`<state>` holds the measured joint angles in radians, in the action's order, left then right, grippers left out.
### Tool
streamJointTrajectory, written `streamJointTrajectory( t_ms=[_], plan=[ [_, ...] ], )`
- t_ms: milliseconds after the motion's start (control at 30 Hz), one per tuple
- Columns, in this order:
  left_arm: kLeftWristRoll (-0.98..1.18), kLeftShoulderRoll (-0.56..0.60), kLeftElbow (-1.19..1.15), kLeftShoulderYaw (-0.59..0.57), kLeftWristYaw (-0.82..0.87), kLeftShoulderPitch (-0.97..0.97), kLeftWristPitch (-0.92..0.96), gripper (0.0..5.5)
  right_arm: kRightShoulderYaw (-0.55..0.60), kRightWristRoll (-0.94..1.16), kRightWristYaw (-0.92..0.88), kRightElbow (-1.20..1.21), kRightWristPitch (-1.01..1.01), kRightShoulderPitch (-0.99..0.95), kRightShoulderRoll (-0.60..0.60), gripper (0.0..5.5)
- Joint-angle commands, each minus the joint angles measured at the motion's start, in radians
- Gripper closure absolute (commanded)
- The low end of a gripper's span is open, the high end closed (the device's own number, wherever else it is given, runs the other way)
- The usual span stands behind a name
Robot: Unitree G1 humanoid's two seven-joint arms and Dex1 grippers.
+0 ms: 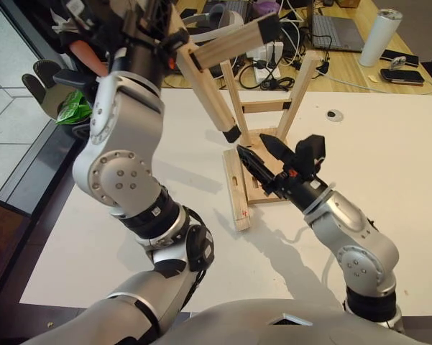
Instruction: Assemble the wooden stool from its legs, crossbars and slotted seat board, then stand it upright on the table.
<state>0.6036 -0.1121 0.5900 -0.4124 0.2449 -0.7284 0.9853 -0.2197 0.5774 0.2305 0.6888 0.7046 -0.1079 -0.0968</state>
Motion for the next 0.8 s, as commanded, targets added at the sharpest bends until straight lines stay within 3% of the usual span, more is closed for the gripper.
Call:
streamJointTrajectory(
  t_ms=[33,333,600,800],
  plan=[
    [0.066,-0.044,0.052,0.076,0.009,0.041,0.025,4.48,0.028,0.002,0.041,-0.077,0.071,-0.111,-0.073,2.22],
    [0.212,0.043,0.118,0.142,-0.025,0.135,0.106,4.48,0.077,-0.096,0.031,-0.157,0.059,-0.156,-0.17,2.22],
    [0.394,0.245,0.088,0.055,-0.078,0.166,0.223,4.48,0.135,-0.126,0.093,-0.151,0.033,-0.117,-0.254,2.22],
    [0.424,0.205,-0.033,-0.014,0.073,0.067,0.146,4.48,0.088,-0.109,0.201,-0.099,0.011,-0.061,-0.309,2.22]
  ],
)
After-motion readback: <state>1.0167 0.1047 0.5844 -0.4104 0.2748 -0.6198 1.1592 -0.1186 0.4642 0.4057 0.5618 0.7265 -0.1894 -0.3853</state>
